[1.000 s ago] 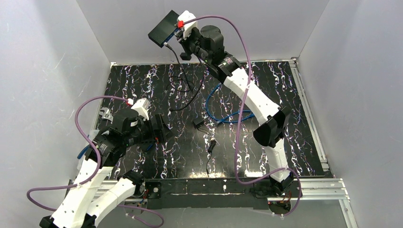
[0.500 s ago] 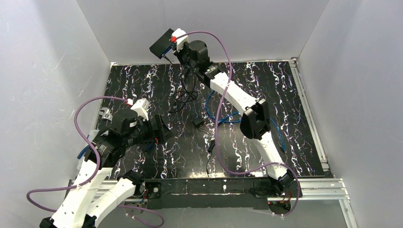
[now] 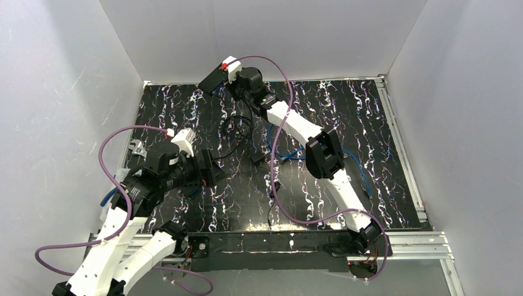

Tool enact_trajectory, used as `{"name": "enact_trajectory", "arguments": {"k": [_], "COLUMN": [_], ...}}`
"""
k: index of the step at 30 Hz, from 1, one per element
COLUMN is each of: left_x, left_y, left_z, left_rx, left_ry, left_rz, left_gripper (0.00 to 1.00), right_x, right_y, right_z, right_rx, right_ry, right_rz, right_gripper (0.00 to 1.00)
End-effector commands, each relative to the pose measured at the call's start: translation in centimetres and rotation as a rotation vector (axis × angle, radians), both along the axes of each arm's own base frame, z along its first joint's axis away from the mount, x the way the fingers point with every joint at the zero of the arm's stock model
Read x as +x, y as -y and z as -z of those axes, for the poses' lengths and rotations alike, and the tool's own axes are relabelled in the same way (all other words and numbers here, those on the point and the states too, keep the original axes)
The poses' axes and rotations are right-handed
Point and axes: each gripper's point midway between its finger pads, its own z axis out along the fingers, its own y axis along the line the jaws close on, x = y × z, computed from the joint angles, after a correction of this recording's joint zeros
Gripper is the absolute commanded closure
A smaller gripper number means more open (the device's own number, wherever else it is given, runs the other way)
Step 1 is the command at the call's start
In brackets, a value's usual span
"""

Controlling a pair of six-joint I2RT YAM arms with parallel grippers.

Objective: Insert the plug into the switch port
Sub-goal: Place the switch port at the center of the board.

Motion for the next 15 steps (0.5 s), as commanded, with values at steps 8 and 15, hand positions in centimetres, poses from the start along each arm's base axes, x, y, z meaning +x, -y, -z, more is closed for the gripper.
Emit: {"name": "enact_trajectory", "arguments": {"k": [8,15], "left_x": [-0.2,0.0], "left_y": [-0.3,-0.3], "left_z": [0.1,0.2], "left_rx": [0.007,0.011], "left_ry": [-0.006,-0.007], "left_rz": [0.001,-0.01], "left_gripper": [0.13,0.13], "right_x": [-0.9,-1.9], "right_y": [0.7,1.6], "right_z": [7.0,7.5], "right_rx": [-0.044,-0.052], "right_ry": [-0.219,-0.299], "right_rz": [0.025,0.02], "right_gripper": [0.99,0.77]}}
